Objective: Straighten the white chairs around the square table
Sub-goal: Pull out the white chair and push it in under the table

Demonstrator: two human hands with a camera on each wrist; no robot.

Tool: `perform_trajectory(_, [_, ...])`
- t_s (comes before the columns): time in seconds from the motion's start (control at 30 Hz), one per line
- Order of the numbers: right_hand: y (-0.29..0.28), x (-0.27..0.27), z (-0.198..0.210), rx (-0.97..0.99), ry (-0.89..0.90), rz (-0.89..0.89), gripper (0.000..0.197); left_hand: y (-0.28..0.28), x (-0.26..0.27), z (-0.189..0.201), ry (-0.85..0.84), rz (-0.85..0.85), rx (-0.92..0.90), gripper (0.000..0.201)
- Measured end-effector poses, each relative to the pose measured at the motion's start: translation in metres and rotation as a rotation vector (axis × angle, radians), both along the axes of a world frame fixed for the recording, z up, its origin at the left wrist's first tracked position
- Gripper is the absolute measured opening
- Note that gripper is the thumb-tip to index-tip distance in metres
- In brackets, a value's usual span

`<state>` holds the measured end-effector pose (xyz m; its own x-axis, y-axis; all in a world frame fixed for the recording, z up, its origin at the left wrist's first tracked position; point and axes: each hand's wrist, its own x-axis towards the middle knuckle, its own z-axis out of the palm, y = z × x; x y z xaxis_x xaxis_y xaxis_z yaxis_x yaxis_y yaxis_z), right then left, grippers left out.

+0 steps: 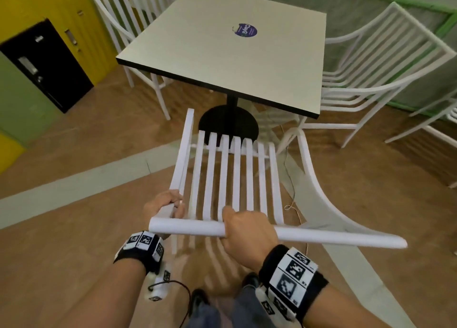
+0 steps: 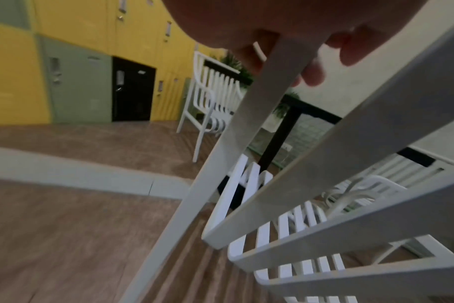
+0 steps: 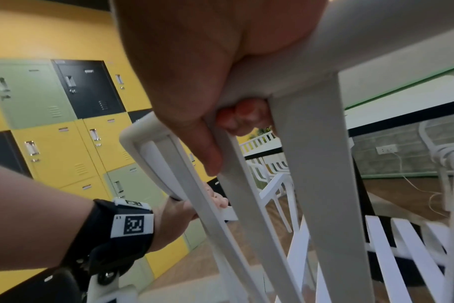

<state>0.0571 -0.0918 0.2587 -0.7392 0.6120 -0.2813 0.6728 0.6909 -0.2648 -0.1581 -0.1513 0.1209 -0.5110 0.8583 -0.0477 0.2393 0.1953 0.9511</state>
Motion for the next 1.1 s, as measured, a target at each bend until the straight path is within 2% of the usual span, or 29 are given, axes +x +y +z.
perform_trajectory(0.07, [-0.005, -0.012, -0.013, -0.009, -0.025, 0.005, 0.011, -0.007, 0.0, -0.011, -0.098, 0.119, -0.058, 0.025])
perform_trajectory(0.1, [-0.009, -0.019, -0.019, -0.016, -0.039, 0.009, 0.013, -0.011, 0.001, -0.009, -0.135, 0.11, -0.176, 0.032])
perform_trajectory(0.17, [-0.017, -0.032, -0.032, -0.028, -0.071, 0.014, 0.017, -0.021, -0.004, -0.017, -0.071, 0.043, -0.319, 0.041])
perform_trajectory(0.23, [-0.024, -0.043, -0.044, -0.037, -0.091, 0.005, 0.018, -0.03, -0.004, -0.019, -0.16, 0.031, -0.463, 0.034])
perform_trajectory(0.27, [-0.025, -0.047, -0.049, -0.041, -0.091, -0.009, 0.017, -0.036, -0.004, -0.019, -0.161, 0.027, -0.582, 0.022])
perform_trajectory(0.3, [-0.025, -0.052, -0.053, -0.04, -0.087, -0.022, 0.016, -0.041, -0.002, -0.015, -0.091, 0.072, -0.655, 0.012])
perform_trajectory(0.33, [-0.023, -0.056, -0.056, -0.035, -0.079, -0.03, 0.015, -0.045, 0.0, -0.015, 0.025, 0.115, -0.65, 0.004])
perform_trajectory(0.37, [-0.022, -0.058, -0.057, -0.028, -0.073, -0.03, 0.015, -0.051, 0.003, -0.012, 0.113, 0.12, -0.631, 0.005])
perform_trajectory(0.43, [-0.019, -0.06, -0.058, -0.035, -0.046, -0.011, 0.02, -0.061, 0.017, 0.003, 0.219, 0.026, -0.7, 0.028])
perform_trajectory(0.5, [-0.014, -0.05, -0.058, -0.082, 0.016, 0.001, 0.03, -0.07, 0.035, 0.023, 0.304, -0.142, -0.729, 0.044])
perform_trajectory(0.57, [-0.008, -0.025, -0.056, -0.117, 0.052, -0.026, 0.041, -0.075, 0.055, 0.051, 0.393, -0.333, -0.623, 0.041])
perform_trajectory(0.63, [0.003, 0.011, -0.053, -0.097, 0.034, -0.069, 0.05, -0.072, 0.07, 0.085, 0.405, -0.491, -0.499, 0.037])
perform_trajectory(0.7, [0.016, 0.048, -0.05, -0.062, -0.021, -0.117, 0.058, -0.062, 0.078, 0.106, 0.441, -0.568, -0.41, 0.037])
perform_trajectory(0.83, [0.034, 0.099, -0.05, -0.041, -0.15, -0.177, 0.062, -0.026, 0.087, 0.115, 0.699, -0.6, -0.258, 0.044])
perform_trajectory(0.93, [0.037, 0.112, -0.053, -0.032, -0.243, -0.209, 0.045, 0.005, 0.084, 0.099, 0.896, -0.691, -0.461, 0.062])
perform_trajectory(1.03, [0.038, 0.106, -0.055, -0.008, -0.325, -0.153, 0.032, 0.018, 0.078, 0.091, 0.947, -0.783, -0.723, 0.043])
perform_trajectory(1.1, [0.036, 0.1, -0.056, 0.01, -0.342, -0.129, 0.031, 0.019, 0.072, 0.089, 0.983, -0.836, -0.771, 0.032])
